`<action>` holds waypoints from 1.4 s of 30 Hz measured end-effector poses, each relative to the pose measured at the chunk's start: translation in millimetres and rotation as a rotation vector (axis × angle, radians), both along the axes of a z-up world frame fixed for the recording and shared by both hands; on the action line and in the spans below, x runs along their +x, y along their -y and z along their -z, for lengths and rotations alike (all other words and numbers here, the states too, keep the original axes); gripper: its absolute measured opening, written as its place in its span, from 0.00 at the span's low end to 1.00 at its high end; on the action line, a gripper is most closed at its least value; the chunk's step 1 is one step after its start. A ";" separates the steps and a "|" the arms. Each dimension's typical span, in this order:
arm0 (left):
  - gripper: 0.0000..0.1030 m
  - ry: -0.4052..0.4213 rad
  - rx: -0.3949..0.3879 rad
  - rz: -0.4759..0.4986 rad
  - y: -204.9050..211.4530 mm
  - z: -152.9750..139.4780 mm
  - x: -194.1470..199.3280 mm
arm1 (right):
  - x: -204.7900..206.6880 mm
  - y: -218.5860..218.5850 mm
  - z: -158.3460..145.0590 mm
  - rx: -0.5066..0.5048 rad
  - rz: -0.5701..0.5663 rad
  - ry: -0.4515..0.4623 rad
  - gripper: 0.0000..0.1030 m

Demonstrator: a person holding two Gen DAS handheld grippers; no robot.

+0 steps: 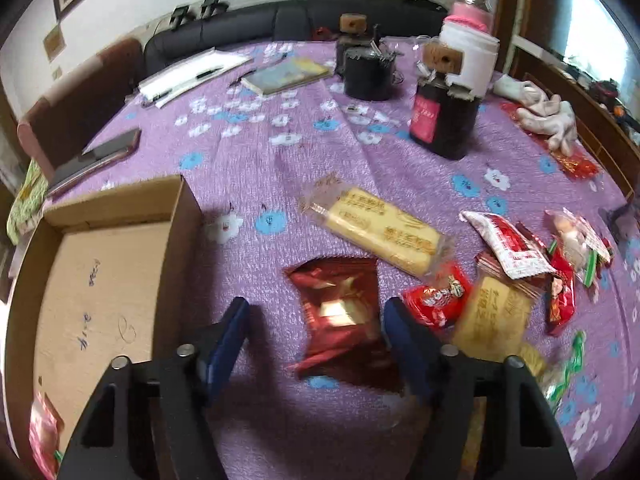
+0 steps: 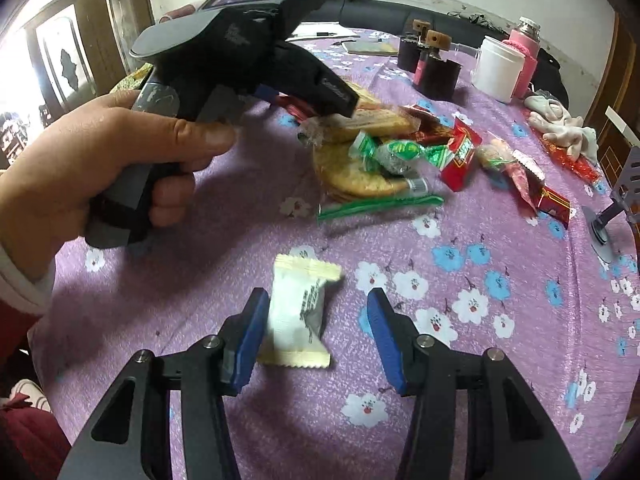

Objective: Organize snacks
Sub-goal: 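Grasp a white candy with the right gripper while the left grasps a red foil packet, then move both grippers over the cardboard box and release the red packet and white candy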

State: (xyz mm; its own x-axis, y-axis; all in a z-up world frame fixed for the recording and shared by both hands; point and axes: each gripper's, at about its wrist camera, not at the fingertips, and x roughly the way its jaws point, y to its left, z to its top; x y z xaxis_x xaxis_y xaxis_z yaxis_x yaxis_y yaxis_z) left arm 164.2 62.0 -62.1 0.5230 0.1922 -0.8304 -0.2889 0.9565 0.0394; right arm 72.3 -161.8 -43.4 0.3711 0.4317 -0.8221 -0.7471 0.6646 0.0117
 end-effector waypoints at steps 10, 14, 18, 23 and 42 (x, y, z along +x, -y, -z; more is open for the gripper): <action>0.39 0.047 -0.021 0.009 -7.2 -7.5 -14.2 | -0.7 11.2 -2.1 0.039 0.022 -0.015 0.23; 0.39 0.064 -0.030 0.023 -1.4 -12.0 -21.5 | 2.3 18.7 -4.4 0.077 0.035 -0.035 0.22; 0.39 0.096 -0.044 0.035 0.7 -22.1 -33.1 | 2.2 24.4 -4.5 0.097 0.044 -0.048 0.22; 0.39 0.140 -0.078 0.053 0.6 -38.4 -53.6 | -0.9 30.6 -9.9 0.143 0.055 -0.061 0.22; 0.39 0.228 -0.055 -0.168 -123.5 -71.5 -177.1 | -0.9 -79.1 -59.4 0.382 -0.131 -0.123 0.23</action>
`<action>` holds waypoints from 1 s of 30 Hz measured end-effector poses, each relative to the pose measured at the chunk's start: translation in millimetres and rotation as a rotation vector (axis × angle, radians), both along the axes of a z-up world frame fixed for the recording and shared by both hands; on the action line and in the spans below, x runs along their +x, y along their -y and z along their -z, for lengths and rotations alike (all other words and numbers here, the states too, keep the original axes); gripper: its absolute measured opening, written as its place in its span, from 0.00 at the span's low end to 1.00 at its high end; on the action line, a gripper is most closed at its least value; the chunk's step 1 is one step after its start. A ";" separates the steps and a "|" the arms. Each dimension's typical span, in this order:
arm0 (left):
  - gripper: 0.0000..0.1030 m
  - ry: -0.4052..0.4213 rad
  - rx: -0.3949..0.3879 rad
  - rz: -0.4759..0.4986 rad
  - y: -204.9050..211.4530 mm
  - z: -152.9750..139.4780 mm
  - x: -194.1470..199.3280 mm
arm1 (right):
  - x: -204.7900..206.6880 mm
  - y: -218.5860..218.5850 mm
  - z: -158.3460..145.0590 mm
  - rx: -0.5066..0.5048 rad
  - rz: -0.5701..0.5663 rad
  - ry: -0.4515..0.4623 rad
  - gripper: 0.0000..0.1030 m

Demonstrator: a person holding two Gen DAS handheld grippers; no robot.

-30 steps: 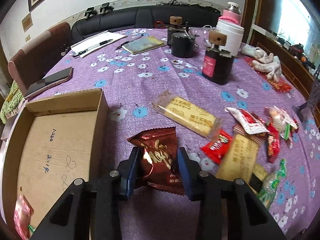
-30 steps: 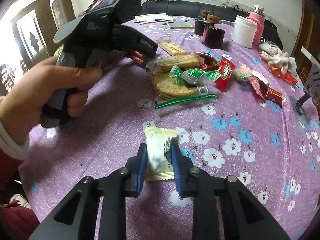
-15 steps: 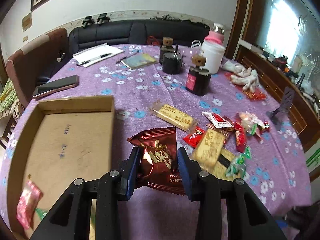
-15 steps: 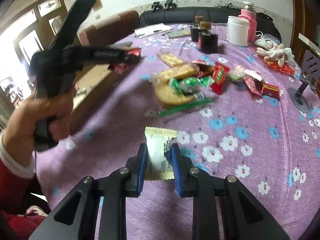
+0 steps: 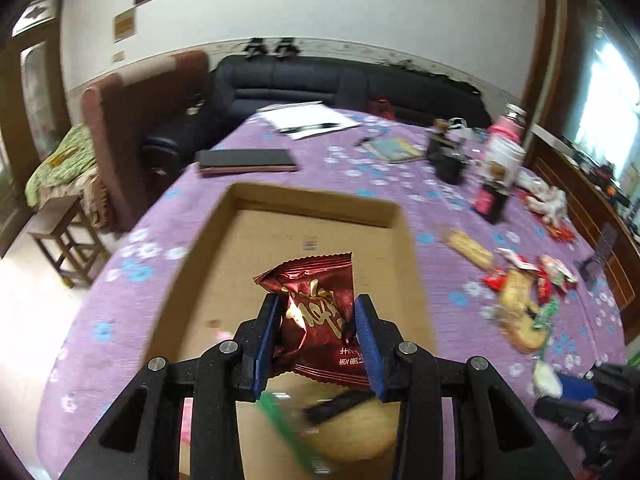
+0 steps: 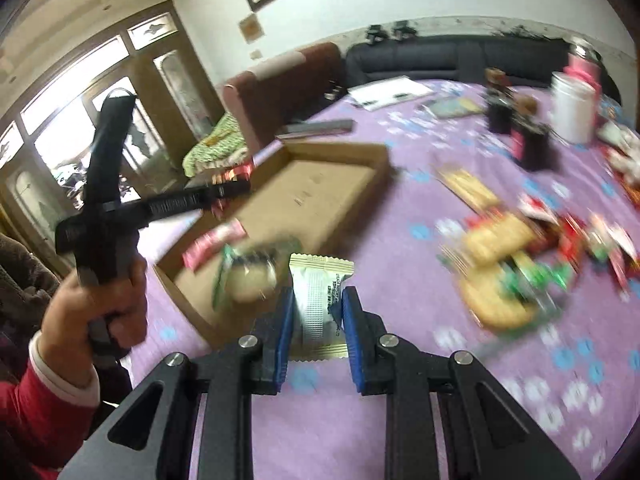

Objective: Organize snacks
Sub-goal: 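Move both grippers over the cardboard box and release the red packet and white candy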

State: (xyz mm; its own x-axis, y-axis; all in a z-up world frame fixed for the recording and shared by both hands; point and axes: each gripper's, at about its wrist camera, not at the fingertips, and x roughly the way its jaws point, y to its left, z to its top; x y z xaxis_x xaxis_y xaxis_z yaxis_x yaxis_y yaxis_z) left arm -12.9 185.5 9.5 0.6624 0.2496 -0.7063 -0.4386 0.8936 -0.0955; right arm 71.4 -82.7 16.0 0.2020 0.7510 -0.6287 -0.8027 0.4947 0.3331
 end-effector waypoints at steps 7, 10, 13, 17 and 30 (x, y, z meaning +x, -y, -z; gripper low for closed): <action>0.39 -0.027 -0.019 -0.052 -33.0 13.4 -10.1 | 23.0 -84.9 -6.0 0.007 -0.049 -0.001 0.23; 0.39 -0.043 -0.028 -0.053 -38.0 19.9 -6.1 | 34.5 -109.5 0.5 -0.012 -0.057 -0.015 0.23; 0.39 -0.057 -0.032 -0.046 -40.2 24.3 0.9 | 40.2 -129.7 8.0 -0.035 -0.061 -0.017 0.23; 0.39 -0.082 -0.033 -0.036 -40.2 29.4 13.9 | 44.4 -148.3 17.3 -0.075 -0.063 -0.014 0.23; 0.63 -0.128 -0.046 -0.062 -47.4 33.2 21.5 | 41.9 -144.3 18.1 -0.089 -0.059 -0.009 0.44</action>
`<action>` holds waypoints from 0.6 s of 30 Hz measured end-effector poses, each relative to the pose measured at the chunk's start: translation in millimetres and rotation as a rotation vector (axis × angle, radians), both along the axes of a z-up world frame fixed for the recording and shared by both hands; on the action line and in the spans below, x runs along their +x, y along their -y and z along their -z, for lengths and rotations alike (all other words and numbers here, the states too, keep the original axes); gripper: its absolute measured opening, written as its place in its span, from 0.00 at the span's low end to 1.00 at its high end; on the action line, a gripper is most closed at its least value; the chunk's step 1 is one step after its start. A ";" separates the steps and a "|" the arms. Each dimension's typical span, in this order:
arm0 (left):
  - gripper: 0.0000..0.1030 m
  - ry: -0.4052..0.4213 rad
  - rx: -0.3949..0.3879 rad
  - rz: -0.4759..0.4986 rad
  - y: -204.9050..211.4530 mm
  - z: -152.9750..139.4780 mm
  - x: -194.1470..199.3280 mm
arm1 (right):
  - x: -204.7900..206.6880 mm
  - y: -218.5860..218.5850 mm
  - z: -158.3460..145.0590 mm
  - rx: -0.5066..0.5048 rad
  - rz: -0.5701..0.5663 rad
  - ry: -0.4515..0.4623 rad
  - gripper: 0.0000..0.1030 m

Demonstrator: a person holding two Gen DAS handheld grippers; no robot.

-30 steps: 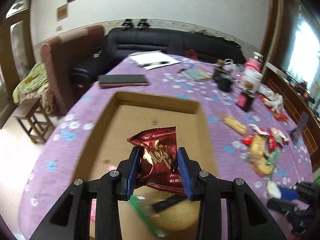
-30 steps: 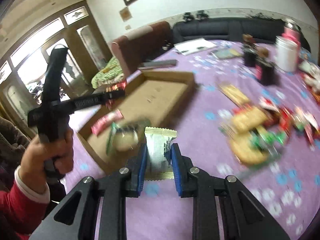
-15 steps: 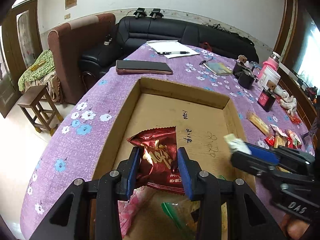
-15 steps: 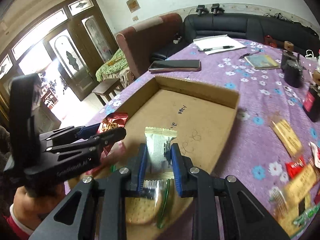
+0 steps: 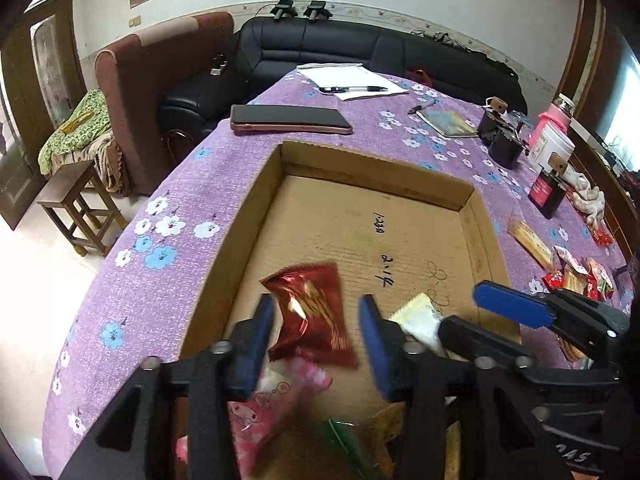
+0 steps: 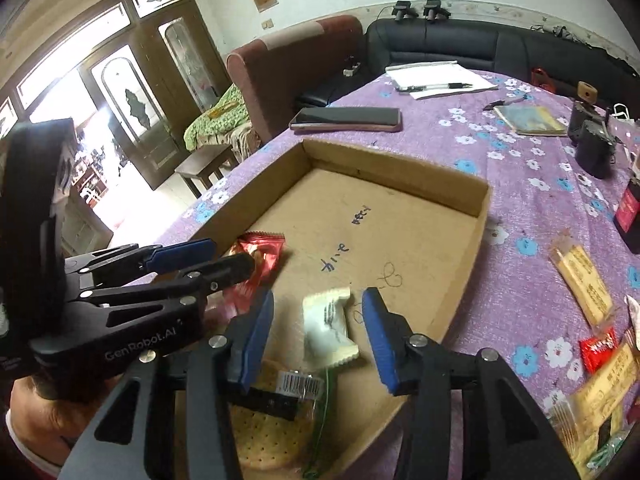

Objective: Organize snacks
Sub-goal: 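Move both grippers over the cardboard box and release the red packet and white candy, then grasp a yellow cake bar packet with the left gripper while the right grasps a green candy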

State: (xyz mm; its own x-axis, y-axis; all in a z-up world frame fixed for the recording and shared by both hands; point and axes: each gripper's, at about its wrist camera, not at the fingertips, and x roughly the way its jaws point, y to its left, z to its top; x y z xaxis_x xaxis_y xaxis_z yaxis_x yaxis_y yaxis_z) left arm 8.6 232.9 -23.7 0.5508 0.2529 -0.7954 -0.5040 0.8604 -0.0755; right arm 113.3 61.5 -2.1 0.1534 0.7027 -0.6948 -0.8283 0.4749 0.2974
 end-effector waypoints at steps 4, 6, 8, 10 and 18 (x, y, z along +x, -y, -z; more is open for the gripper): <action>0.77 0.017 0.037 -0.013 5.4 -7.9 -4.7 | 0.0 19.4 -10.8 0.017 0.028 0.024 0.47; 0.79 0.022 0.039 -0.010 9.6 -11.6 -5.5 | 0.7 37.8 -15.3 0.027 0.056 0.032 0.49; 0.83 0.025 0.038 -0.004 14.4 -14.0 -5.4 | 2.1 55.5 -17.5 0.037 0.078 0.032 0.52; 0.84 0.032 0.038 0.006 20.8 -17.0 -5.0 | 2.8 75.6 -18.5 0.037 0.106 0.041 0.53; 0.88 0.076 0.014 0.127 81.1 -32.9 13.8 | 13.3 181.2 -4.6 -0.010 0.304 0.074 0.66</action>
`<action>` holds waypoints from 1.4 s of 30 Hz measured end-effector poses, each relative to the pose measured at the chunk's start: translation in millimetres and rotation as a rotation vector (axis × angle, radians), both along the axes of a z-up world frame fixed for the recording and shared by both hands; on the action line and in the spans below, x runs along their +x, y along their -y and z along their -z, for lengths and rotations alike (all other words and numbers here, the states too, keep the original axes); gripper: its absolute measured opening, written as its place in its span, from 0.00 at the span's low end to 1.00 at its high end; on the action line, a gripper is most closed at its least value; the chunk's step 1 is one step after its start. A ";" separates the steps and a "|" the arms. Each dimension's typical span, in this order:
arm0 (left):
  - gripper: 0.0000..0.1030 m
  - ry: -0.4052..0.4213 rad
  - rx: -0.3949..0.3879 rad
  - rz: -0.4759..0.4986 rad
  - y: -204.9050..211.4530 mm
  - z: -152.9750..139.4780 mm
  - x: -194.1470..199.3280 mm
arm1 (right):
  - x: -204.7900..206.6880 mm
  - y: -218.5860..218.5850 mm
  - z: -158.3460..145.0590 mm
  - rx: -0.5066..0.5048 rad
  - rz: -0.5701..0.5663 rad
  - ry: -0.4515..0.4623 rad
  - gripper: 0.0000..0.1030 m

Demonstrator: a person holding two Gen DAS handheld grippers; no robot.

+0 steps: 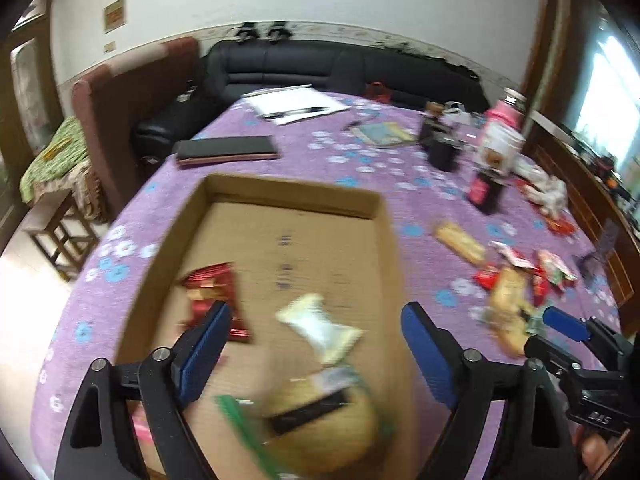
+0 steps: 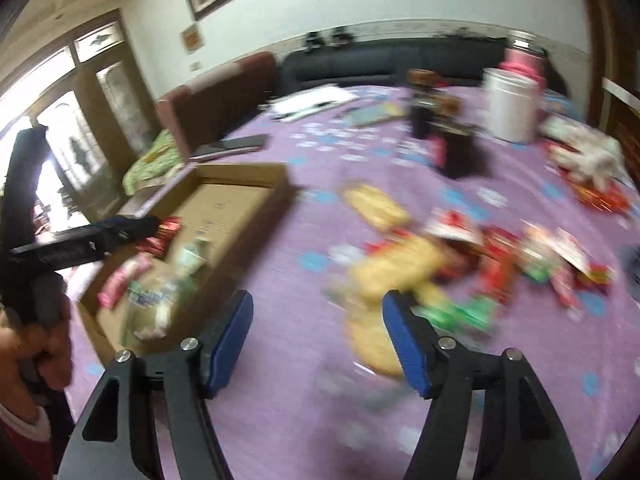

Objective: Organize snacks
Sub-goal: 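Grasp a yellow cake bar packet with the left gripper while the right grasps a green candy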

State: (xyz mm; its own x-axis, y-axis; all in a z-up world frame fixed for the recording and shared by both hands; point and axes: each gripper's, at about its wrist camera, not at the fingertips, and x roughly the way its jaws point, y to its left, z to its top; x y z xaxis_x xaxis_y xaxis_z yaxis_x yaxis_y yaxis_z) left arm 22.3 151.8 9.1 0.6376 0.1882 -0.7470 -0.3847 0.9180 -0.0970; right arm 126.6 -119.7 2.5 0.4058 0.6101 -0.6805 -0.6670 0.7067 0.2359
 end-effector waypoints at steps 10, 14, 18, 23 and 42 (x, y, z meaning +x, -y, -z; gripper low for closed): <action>0.88 -0.081 0.012 0.189 98.4 25.2 57.6 | 28.0 57.6 13.9 -0.035 0.097 0.005 0.68; 0.88 -0.089 0.002 0.183 102.1 29.5 61.6 | 39.3 47.5 17.6 -0.012 0.079 -0.010 0.68; 0.88 -0.088 -0.021 0.155 92.4 30.4 65.9 | 50.2 37.0 25.7 0.019 0.065 -0.057 0.68; 0.88 -0.110 -0.021 0.156 88.1 34.7 79.2 | 48.2 24.7 31.0 -0.022 0.062 -0.026 0.61; 0.89 -0.170 0.209 0.367 140.2 44.1 135.7 | 50.7 56.0 20.9 0.052 0.070 -0.049 0.17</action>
